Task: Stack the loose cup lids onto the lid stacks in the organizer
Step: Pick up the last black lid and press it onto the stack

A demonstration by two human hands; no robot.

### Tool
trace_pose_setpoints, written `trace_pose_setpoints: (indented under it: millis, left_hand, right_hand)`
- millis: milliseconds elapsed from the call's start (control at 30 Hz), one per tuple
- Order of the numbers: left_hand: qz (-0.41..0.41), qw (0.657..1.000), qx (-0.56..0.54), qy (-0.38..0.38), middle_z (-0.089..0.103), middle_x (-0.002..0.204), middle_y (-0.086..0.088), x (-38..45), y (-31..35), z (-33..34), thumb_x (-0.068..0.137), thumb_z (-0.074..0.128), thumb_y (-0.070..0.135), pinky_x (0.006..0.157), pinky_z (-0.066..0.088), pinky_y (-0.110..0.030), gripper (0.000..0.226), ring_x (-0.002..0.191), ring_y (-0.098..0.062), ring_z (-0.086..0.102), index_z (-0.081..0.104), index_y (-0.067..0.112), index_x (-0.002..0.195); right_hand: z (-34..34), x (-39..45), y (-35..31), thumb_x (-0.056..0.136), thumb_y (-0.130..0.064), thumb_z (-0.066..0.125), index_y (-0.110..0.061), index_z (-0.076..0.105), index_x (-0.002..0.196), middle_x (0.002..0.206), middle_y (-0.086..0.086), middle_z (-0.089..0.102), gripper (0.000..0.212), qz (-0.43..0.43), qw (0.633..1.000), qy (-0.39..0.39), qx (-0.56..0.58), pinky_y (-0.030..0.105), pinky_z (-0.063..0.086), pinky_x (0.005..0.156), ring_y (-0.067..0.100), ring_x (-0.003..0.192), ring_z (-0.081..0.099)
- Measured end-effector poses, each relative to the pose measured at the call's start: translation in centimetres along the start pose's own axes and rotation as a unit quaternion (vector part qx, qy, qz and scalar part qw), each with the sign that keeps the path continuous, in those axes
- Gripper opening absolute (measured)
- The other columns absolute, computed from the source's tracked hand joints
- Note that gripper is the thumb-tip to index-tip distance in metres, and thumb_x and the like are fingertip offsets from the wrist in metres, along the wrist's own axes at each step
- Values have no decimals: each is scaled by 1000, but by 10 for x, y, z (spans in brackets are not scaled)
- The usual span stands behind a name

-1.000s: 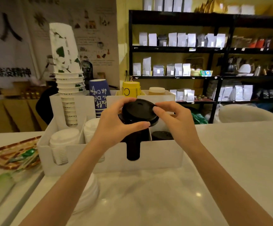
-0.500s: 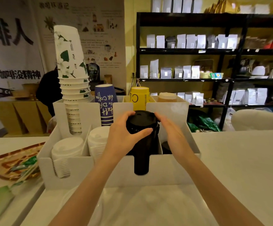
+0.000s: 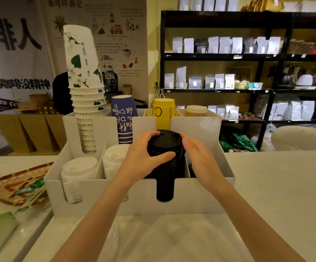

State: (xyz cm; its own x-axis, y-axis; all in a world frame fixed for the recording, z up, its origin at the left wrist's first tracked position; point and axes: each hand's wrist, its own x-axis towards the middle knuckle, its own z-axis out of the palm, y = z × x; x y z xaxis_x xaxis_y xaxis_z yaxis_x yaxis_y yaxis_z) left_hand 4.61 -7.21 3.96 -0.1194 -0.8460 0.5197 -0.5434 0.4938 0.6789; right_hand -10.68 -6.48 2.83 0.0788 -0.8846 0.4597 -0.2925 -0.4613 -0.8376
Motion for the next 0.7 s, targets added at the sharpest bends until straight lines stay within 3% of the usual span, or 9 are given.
trace_pose_setpoints:
  millis: [167,333,400,500,600,700]
  left_hand:
    - [-3,1000,-22,-16,45,134,3,-1,-3,0,70,69,35,97,42,-26,63,115,-9,42,42,23,126]
    - [-10,999,-28,-16,30,147,2,-4,-4,4,74,66,36,109,35,-38,66,132,-14,31,36,24,131]
    - [-14,1000,-17,-16,18,152,3,-6,-3,7,78,62,36,111,27,-28,66,137,-14,22,31,24,134]
    - [6,999,33,3,7,155,3,-12,-1,15,84,52,38,105,17,-19,63,140,-12,11,23,24,138]
    - [31,998,57,9,3,155,5,-22,0,14,91,37,35,109,5,-15,57,141,-6,1,11,25,141]
    - [41,999,27,22,12,154,8,-34,-1,-5,94,28,31,107,2,-4,49,139,1,6,14,25,140]
  right_hand:
    - [5,-2,3,93,-35,34,-21,42,132,130,2,53,42,-40,996,35,-75,39,36,107,13,119,44]
    - [3,-2,5,90,-32,43,-20,40,132,129,3,54,44,-65,991,14,-118,42,39,105,15,119,46]
    - [0,-1,4,90,-32,45,-20,39,133,131,3,52,45,-56,993,-3,-107,41,38,106,14,120,45]
    - [-1,-1,2,91,-27,46,-19,29,138,141,3,43,50,-51,991,3,-127,28,27,107,11,127,36]
    - [12,-10,-3,89,-25,46,-13,34,134,135,9,47,48,-150,961,98,-211,29,30,107,17,126,37]
    - [31,-24,-5,86,-16,47,-11,46,123,126,13,54,37,-261,932,155,-197,26,31,106,17,120,40]
